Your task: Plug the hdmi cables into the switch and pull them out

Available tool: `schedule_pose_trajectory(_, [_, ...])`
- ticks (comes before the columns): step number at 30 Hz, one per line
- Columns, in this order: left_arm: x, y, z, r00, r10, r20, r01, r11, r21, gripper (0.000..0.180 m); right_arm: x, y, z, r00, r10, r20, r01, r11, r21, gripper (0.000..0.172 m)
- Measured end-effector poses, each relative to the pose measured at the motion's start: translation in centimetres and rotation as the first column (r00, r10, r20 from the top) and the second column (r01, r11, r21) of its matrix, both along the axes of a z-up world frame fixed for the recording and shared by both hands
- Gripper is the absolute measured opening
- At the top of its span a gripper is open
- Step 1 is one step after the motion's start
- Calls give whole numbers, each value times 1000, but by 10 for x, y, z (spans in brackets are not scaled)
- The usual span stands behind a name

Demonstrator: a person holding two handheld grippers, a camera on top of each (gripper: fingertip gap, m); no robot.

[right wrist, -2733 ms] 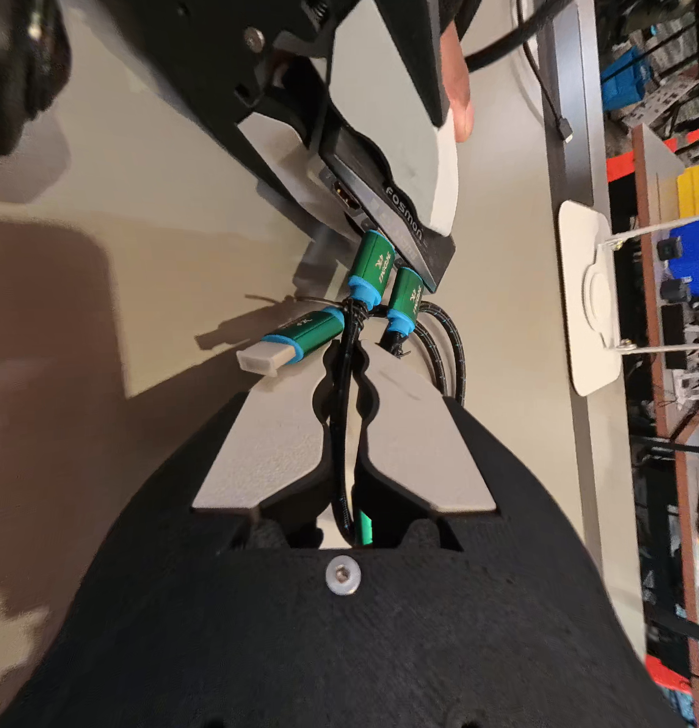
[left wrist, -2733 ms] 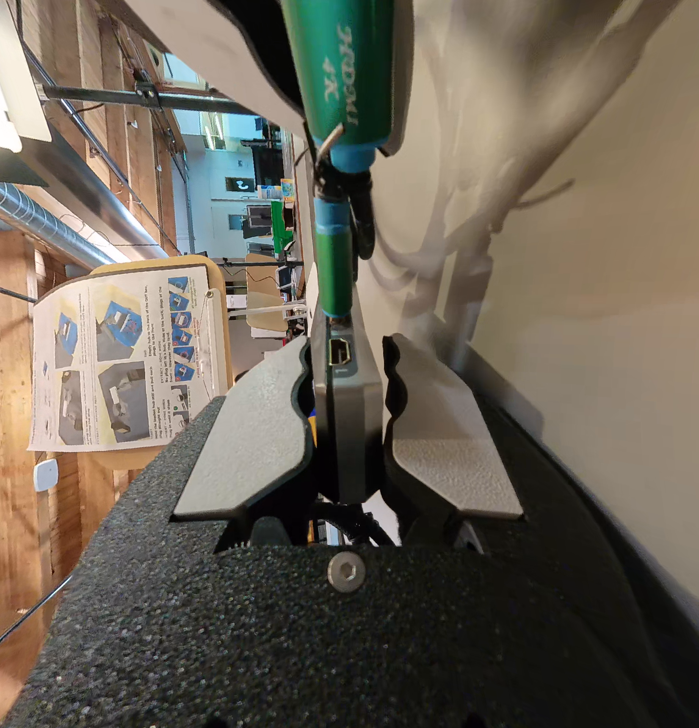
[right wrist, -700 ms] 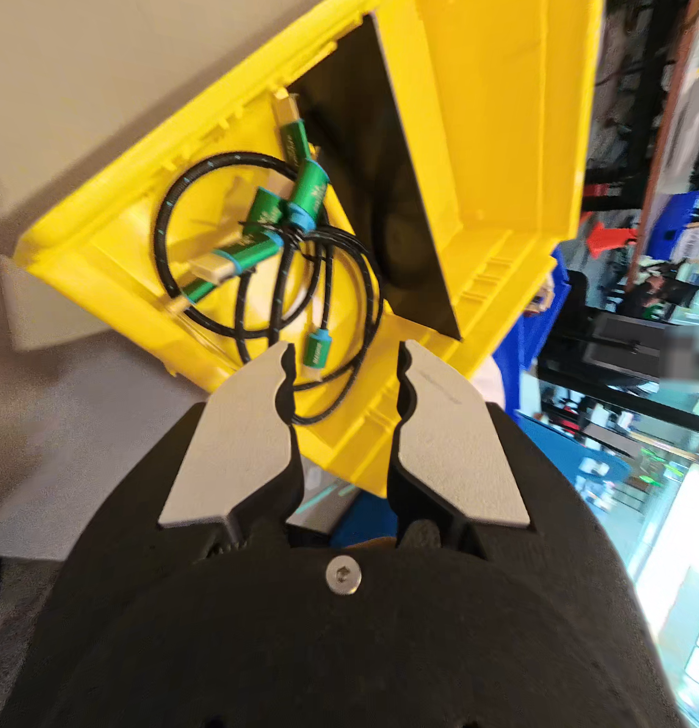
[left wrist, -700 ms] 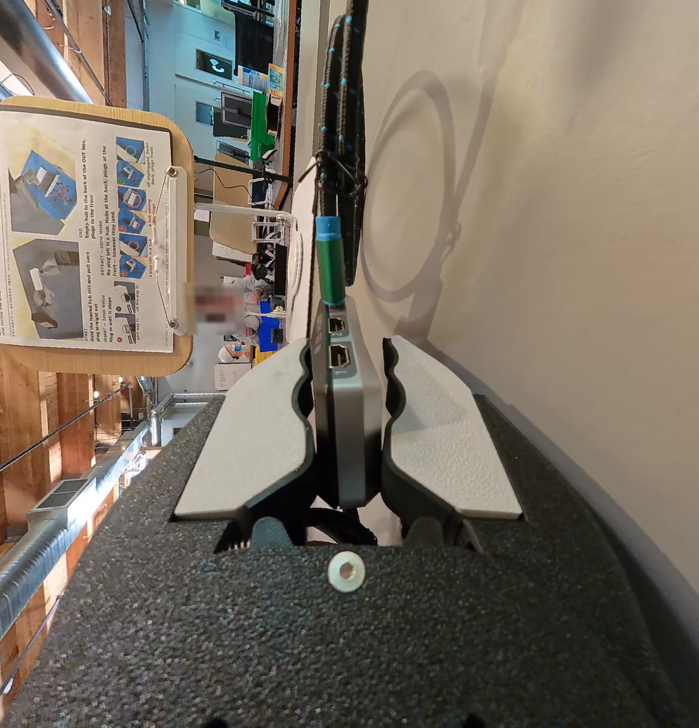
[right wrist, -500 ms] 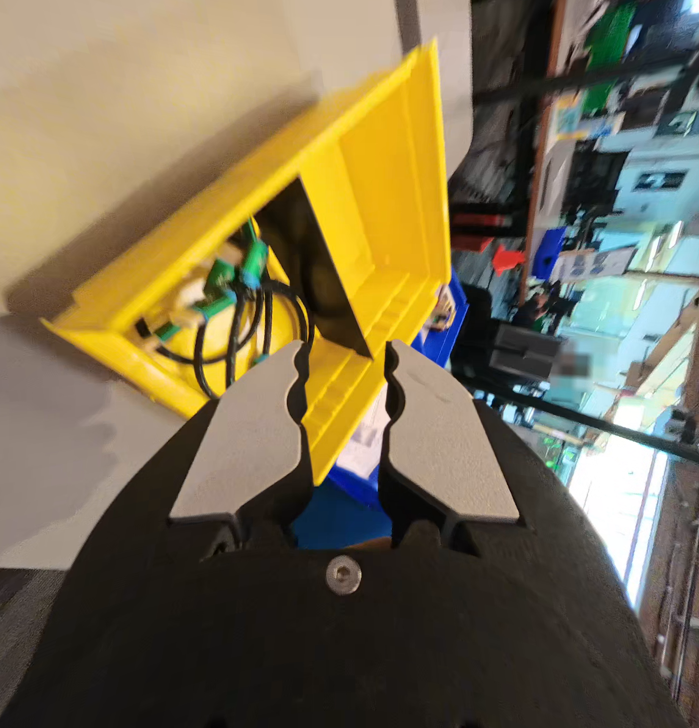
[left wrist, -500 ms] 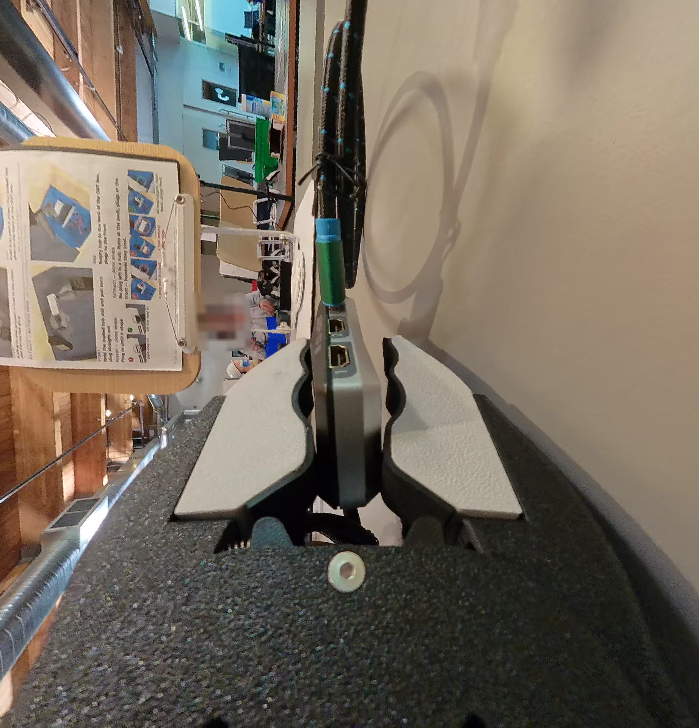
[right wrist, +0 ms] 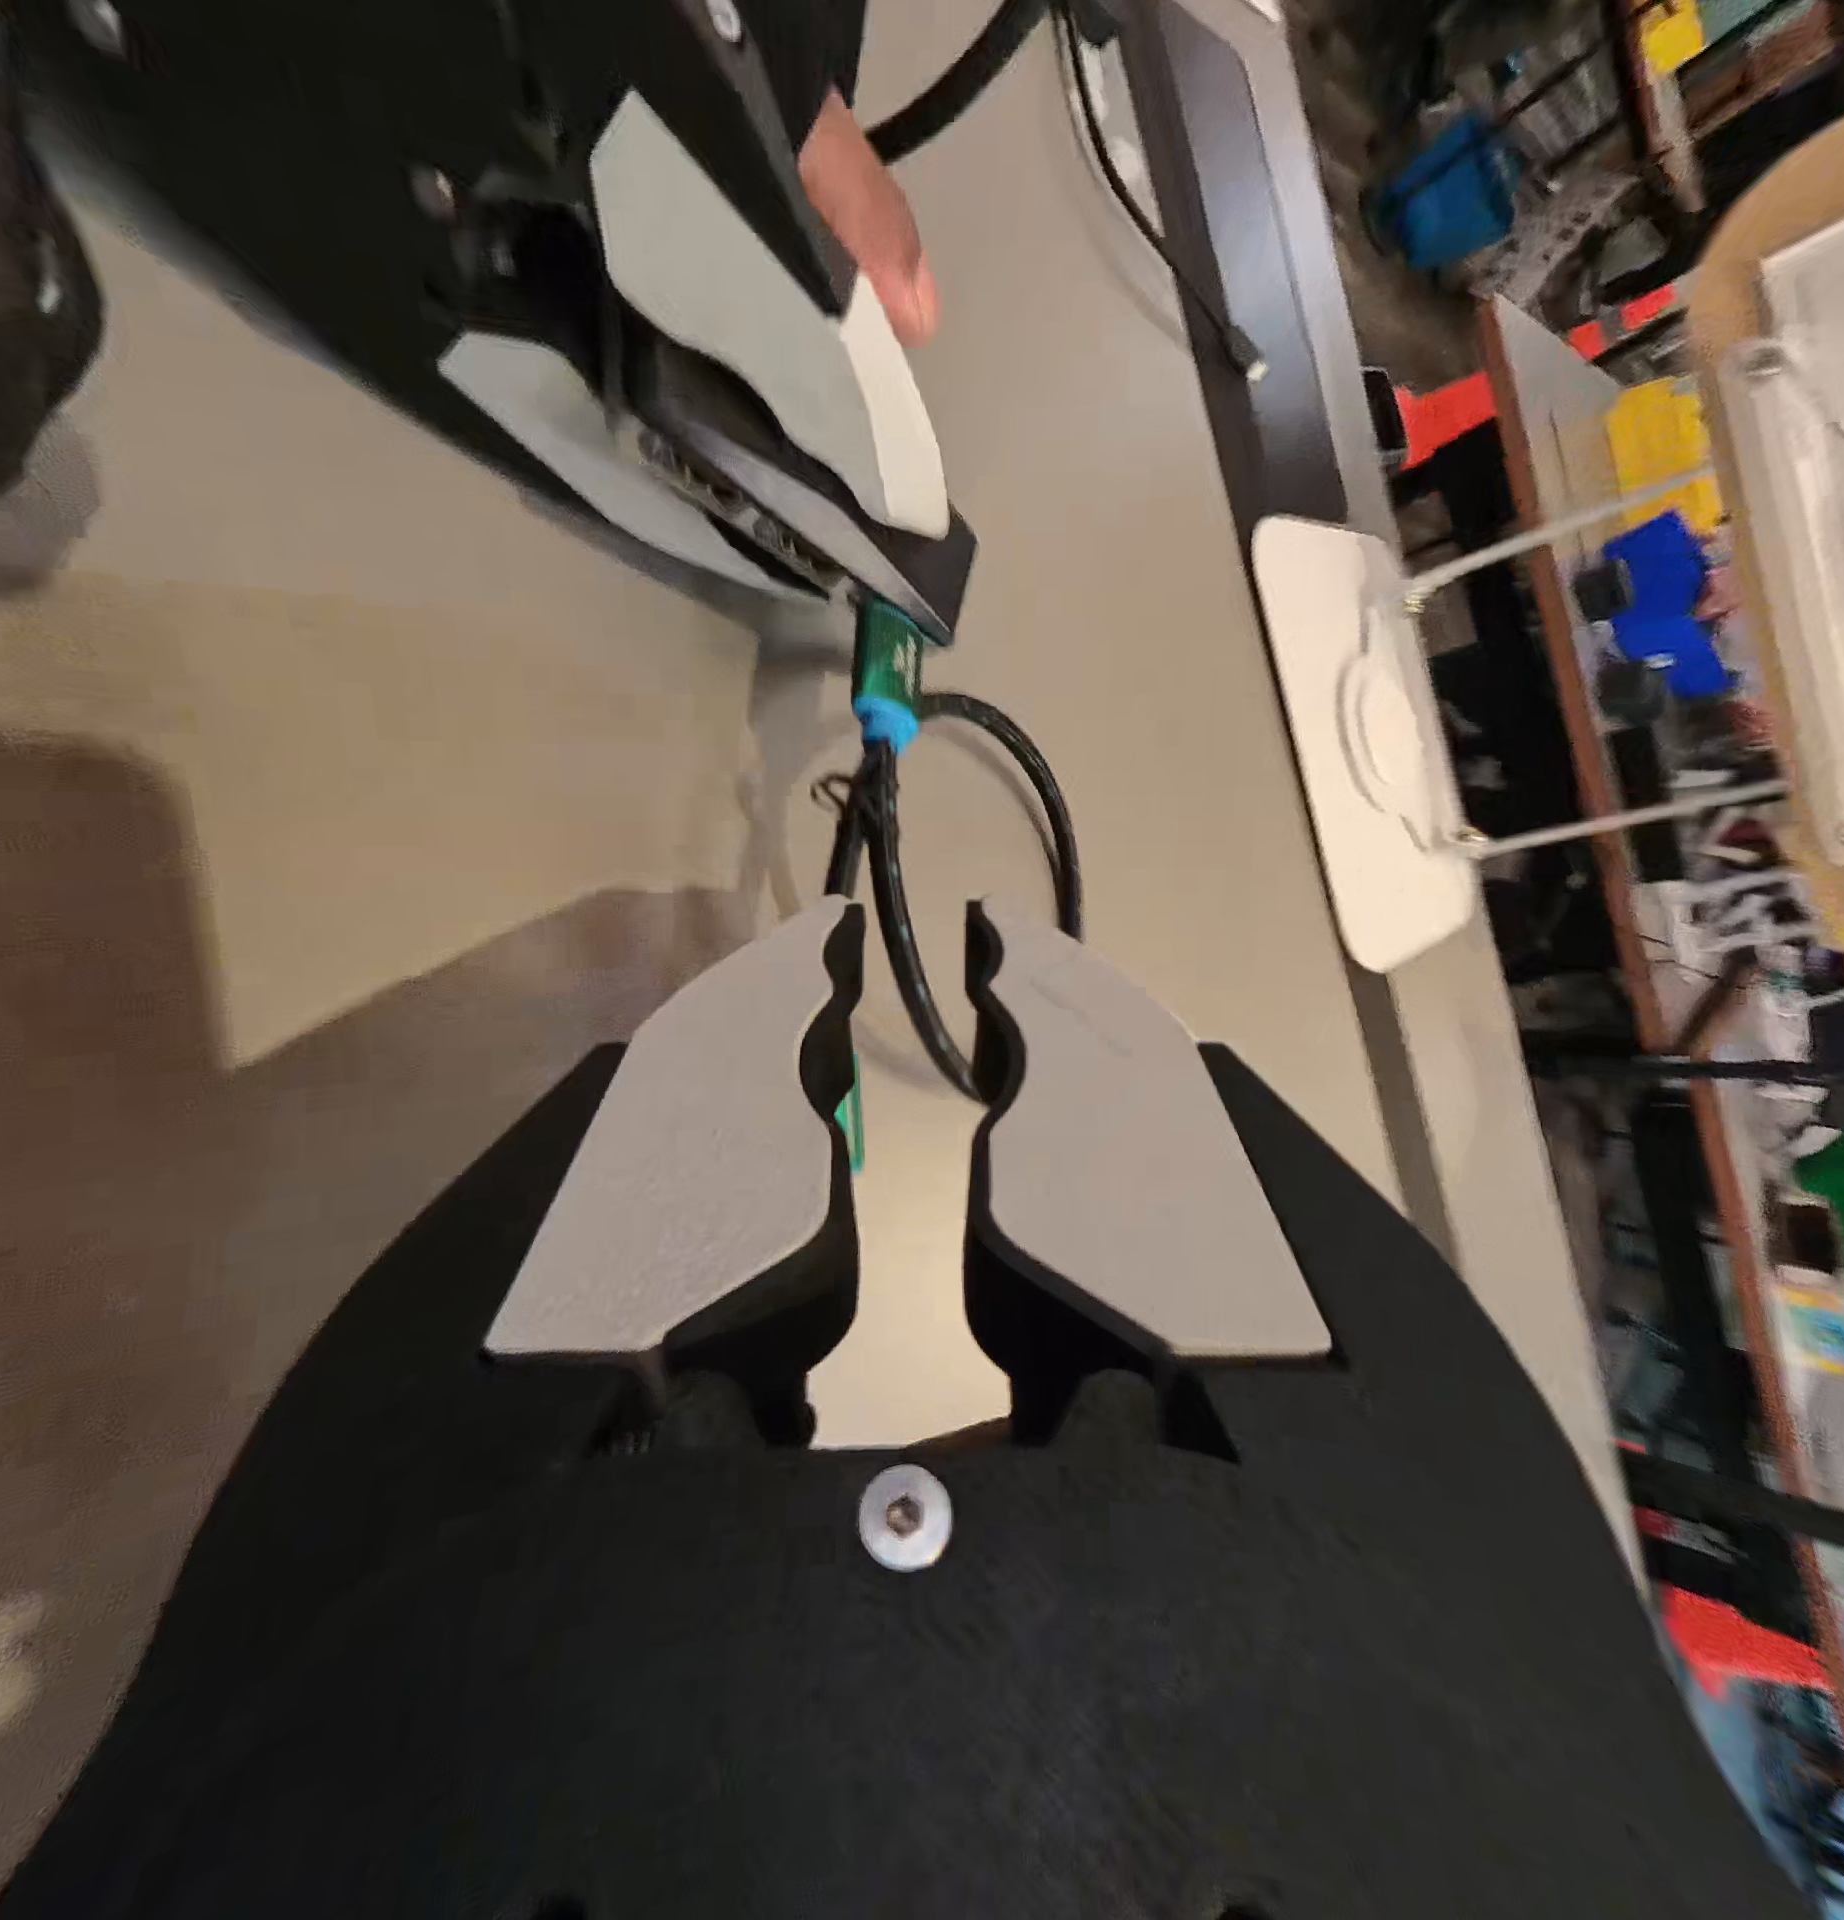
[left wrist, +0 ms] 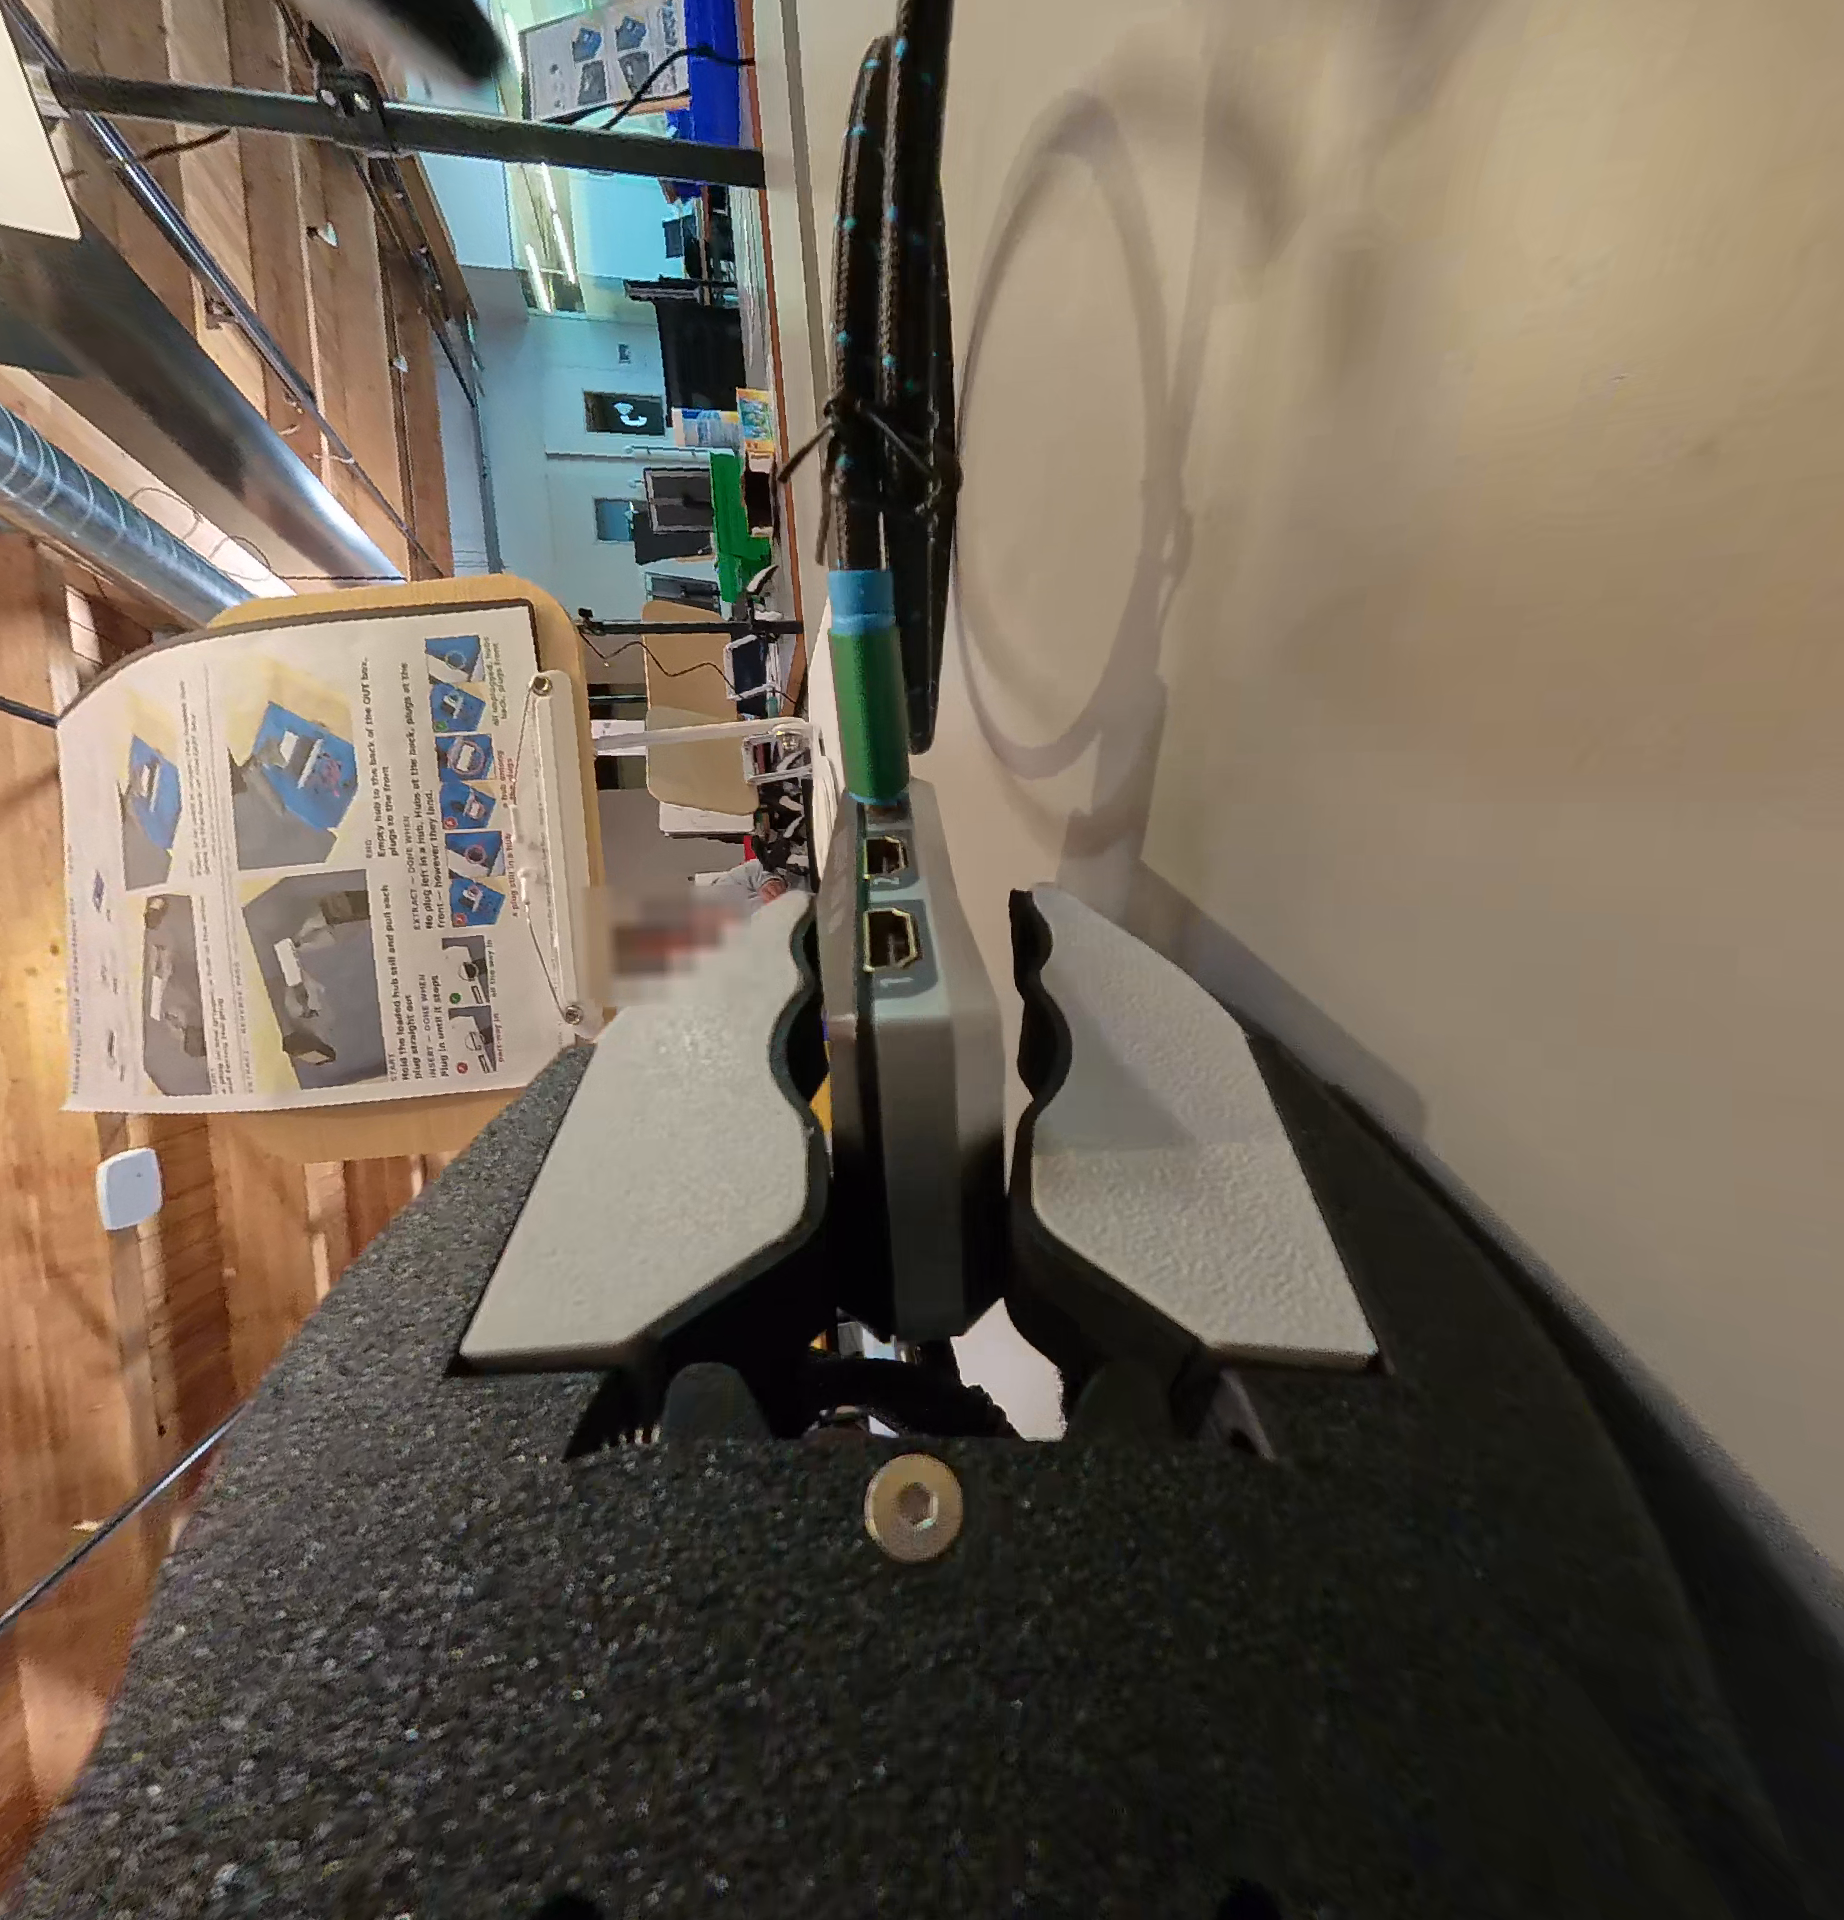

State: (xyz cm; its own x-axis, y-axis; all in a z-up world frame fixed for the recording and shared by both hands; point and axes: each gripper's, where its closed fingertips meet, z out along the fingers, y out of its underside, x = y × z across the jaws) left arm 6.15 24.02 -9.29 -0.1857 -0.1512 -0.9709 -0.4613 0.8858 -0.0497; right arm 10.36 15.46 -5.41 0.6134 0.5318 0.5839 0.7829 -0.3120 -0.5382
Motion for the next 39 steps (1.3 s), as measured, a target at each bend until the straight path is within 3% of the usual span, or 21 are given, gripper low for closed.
schedule_pose_trajectory(7, [0, -2, 1, 999, -51, -13, 52, 998, 44, 35, -16, 20, -32, 985, 12, -174, -40, 987, -155, 16])
schedule_pose_trajectory(16, [6, -16, -1, 991, -132, -25, 134, 990, 52, 35, -13, 16, -43, 960, -12, -281, -36, 986, -165, 14])
schedule_pose_trajectory(28, [9, -26, 2, 989, -145, -39, 149, 977, 155, 35, -17, 16, -45, 954, -68, -290, 19, 986, -168, 31])
schedule_pose_trajectory(39, [10, -32, 1, 986, -163, -35, 166, 978, 124, 35, -18, 11, -47, 954, -80, -289, 20, 978, -206, 12])
